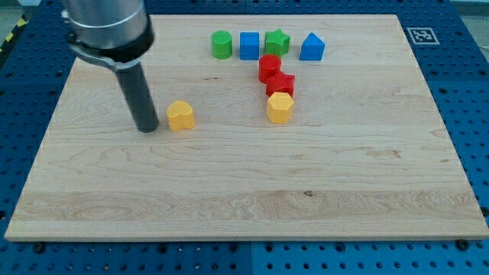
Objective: Slide the yellow blocks vertically to the bottom side of the red star
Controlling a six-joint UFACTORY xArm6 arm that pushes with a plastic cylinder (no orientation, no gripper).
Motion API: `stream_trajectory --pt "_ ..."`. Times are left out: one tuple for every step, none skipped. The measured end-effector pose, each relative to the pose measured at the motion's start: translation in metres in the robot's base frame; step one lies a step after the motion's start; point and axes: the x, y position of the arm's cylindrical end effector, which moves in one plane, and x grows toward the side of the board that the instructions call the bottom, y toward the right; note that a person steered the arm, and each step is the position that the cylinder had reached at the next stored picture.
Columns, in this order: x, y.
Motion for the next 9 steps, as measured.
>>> stream_trajectory --pt "-0.016 -0.006" --pt "-0.023 -0.005" --pt "-0.023 0.007" --pt "-0.011 0.027" --pt "-0.003 0.054" --pt "-0.003 0.069" --pt "-0.012 0.069" --pt "-0.017 0.069" --pt "-0.017 0.078"
